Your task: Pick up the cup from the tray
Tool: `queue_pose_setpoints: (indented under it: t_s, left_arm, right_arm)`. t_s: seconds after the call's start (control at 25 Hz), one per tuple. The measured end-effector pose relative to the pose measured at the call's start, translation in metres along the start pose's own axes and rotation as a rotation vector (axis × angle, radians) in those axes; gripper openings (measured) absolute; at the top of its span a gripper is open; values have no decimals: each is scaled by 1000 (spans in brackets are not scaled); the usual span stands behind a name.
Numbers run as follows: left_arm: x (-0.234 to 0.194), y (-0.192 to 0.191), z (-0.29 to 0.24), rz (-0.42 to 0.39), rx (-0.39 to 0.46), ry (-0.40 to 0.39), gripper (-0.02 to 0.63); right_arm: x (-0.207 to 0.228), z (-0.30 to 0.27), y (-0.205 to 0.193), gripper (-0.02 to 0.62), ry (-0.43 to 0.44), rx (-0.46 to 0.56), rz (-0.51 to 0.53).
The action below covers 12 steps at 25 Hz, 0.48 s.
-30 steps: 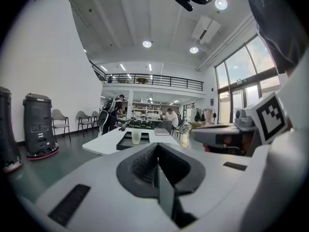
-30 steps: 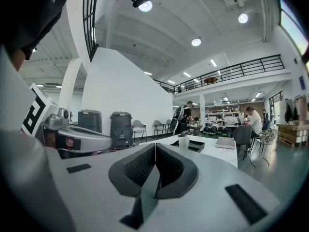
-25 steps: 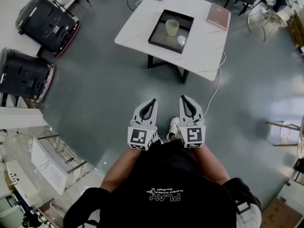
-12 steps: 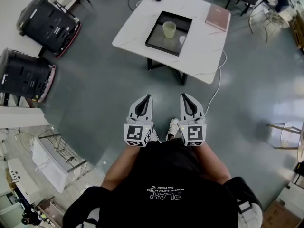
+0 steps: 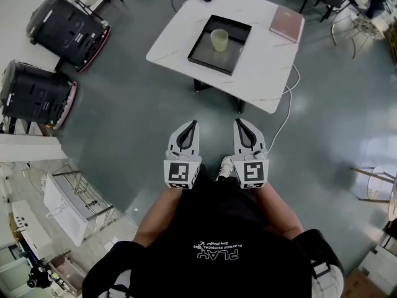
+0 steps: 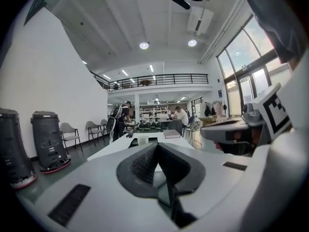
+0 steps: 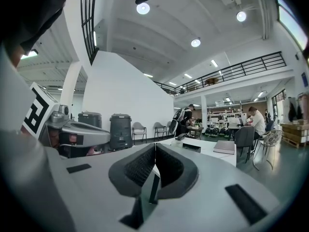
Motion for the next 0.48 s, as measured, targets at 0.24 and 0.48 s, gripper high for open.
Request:
queue_pose_setpoints:
  t_s: [0.24,0.48]
  left_arm:
    - [-9,-6,-17,24,-7,10,8]
    - [-34,-13,-47,22,-3,-11,8]
  right_arm:
    - [12,-17,-3,9,-9,-1,5]
    - [18,-58,-9,9,-24,-12,20]
Point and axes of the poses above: the fingertips, and each gripper's own axes: z backward along the fingers, x to its right, y out of its top, the point moved 1 cm from there along z, backward along the fingers, and after that the axes turned 7 degrees about x, right-handed, at the moved point
